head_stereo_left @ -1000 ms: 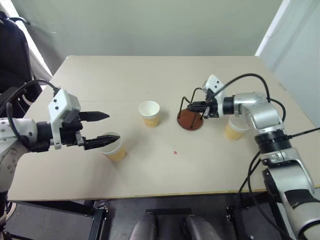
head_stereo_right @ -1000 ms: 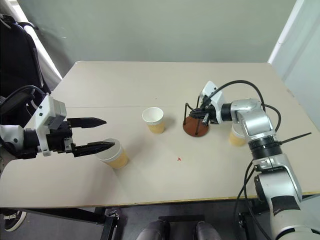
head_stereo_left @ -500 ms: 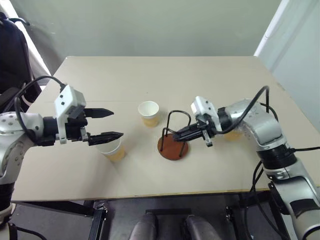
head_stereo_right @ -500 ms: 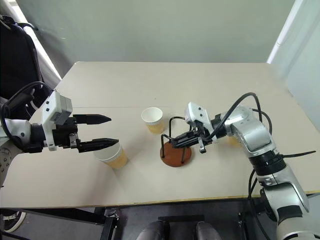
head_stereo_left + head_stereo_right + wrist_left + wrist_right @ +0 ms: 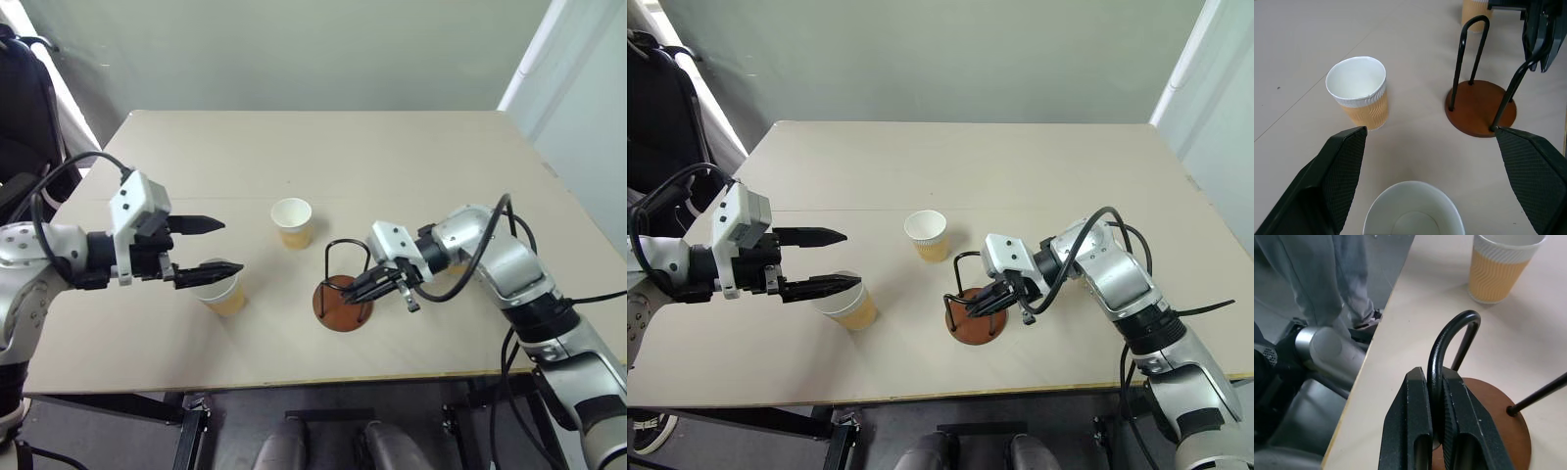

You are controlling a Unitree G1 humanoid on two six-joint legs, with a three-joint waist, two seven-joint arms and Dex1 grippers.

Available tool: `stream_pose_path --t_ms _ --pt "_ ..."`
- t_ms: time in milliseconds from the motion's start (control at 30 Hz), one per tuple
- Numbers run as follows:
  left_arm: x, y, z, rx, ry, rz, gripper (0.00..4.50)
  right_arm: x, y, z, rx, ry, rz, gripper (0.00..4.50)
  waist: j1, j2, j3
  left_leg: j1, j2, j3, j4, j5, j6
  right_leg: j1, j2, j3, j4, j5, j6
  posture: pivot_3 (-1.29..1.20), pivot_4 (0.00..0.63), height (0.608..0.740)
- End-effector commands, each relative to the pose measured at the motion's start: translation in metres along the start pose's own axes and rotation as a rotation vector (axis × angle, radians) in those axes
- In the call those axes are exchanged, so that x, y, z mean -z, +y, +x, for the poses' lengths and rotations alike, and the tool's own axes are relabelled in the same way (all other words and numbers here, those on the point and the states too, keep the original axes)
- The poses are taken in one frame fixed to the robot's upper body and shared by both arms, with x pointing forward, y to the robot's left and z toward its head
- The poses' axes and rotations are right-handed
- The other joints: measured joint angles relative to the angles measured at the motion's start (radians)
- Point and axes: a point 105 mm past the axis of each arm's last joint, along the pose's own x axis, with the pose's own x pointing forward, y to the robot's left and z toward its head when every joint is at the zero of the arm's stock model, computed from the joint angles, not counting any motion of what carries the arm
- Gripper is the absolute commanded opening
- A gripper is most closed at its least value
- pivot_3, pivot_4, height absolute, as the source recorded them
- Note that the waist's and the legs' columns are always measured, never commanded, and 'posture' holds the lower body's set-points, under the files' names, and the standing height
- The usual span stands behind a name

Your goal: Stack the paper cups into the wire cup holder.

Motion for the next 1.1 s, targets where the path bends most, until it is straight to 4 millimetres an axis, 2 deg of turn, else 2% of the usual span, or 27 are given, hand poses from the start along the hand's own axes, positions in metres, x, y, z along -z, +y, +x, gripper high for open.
stream_pose_path --t_ms 33,133,267,333,433,533,600,667,767,800,967,1100 --pt "-0.012 0.0 -0.005 -0.011 -0.017 0.045 4.5 -0.002 0.005 -0.001 -0.036 0.002 0.006 0.28 0.0 0.0 0.0 0.0 0.0 0.0 0.0 0.0 0.0 0.0 0.0 0.0 0.0 0.0 0.0 0.0 0.15 0.74" --pt "-0.014 0.0 -0.003 -0.004 -0.023 0.045 4.5 0.0 0.011 -0.004 -0.06 0.022 0.01 1.16 0.001 -0.001 0.0 0.0 0.0 0.0 0.0 0.0 0.0 0.0 0.0 0.0 0.0 0.0 0.0 0.0 0.15 0.74" --pt "-0.017 -0.002 0.001 0.03 -0.044 0.041 4.5 0.0 0.011 -0.012 -0.035 0.064 -0.027 2.62 0.001 -0.001 0.0 0.0 0.0 0.0 0.0 0.0 0.0 0.0 0.0 0.0 0.0 0.0 0.0 0.0 0.15 0.74" --pt "-0.023 -0.004 0.003 0.057 -0.065 0.043 4.5 -0.003 0.006 -0.02 0.025 0.093 -0.063 3.36 0.001 -0.001 0.0 0.0 0.0 0.0 0.0 0.0 0.0 0.0 0.0 -0.001 0.0 0.0 0.0 0.0 0.15 0.74" --pt "-0.033 -0.005 0.006 0.1 -0.095 0.066 4.5 -0.014 -0.002 -0.044 0.118 0.123 -0.105 4.46 0.003 -0.001 0.0 0.0 0.0 0.0 0.001 0.0 0.0 0.0 0.0 -0.001 0.0 0.0 0.0 0.0 0.15 0.74" --pt "-0.047 -0.009 0.01 0.153 -0.124 0.126 4.5 -0.03 -0.005 -0.072 0.218 0.126 -0.124 4.49 0.005 -0.001 0.0 0.0 0.0 0.0 0.001 0.0 0.0 0.001 0.0 -0.001 0.0 0.0 0.0 0.0 0.15 0.74" --pt "-0.059 -0.013 0.014 0.199 -0.137 0.168 4.5 -0.036 -0.009 -0.105 0.352 0.151 -0.114 4.49 0.009 -0.002 0.0 0.0 0.0 0.0 0.001 0.0 0.0 0.001 0.0 -0.001 0.0 0.0 0.0 0.0 0.15 0.74" --pt "-0.062 -0.018 0.018 0.239 -0.123 0.205 4.5 -0.03 -0.011 -0.137 0.483 0.23 -0.101 4.49 0.014 -0.002 0.0 -0.001 0.0 0.0 0.001 0.0 0.0 0.001 0.0 -0.001 -0.001 0.0 0.0 0.0 0.15 0.74" --pt "-0.054 -0.034 0.028 0.325 -0.075 0.226 4.5 0.01 0.0 -0.178 0.607 0.369 0.058 4.49 0.017 -0.003 0.0 -0.001 0.0 0.0 0.0 0.0 0.001 0.002 0.0 -0.001 -0.003 0.0 0.0 0.0 0.15 0.74" --pt "-0.055 -0.038 0.03 0.349 -0.094 0.215 4.5 0.022 0.003 -0.185 0.623 0.405 0.092 4.49 0.018 -0.004 0.0 0.0 0.0 0.0 0.0 -0.001 0.001 0.003 0.0 -0.001 -0.003 0.0 0.0 0.0 0.15 0.74" --pt "-0.058 -0.047 0.037 0.388 -0.147 0.187 4.5 0.054 0.006 -0.181 0.604 0.415 0.172 4.49 0.003 -0.003 0.001 0.001 0.0 0.001 0.0 0.0 0.001 0.002 0.0 0.0 0.0 0.001 0.002 0.0 0.15 0.74" --pt "-0.059 -0.05 0.032 0.392 -0.148 0.187 4.5 0.066 -0.002 -0.177 0.609 0.409 0.186 4.49 0.001 -0.003 0.001 0.007 0.001 0.001 0.0 0.0 0.001 0.008 0.001 0.001 0.0 0.0 0.004 0.0 0.15 0.74"
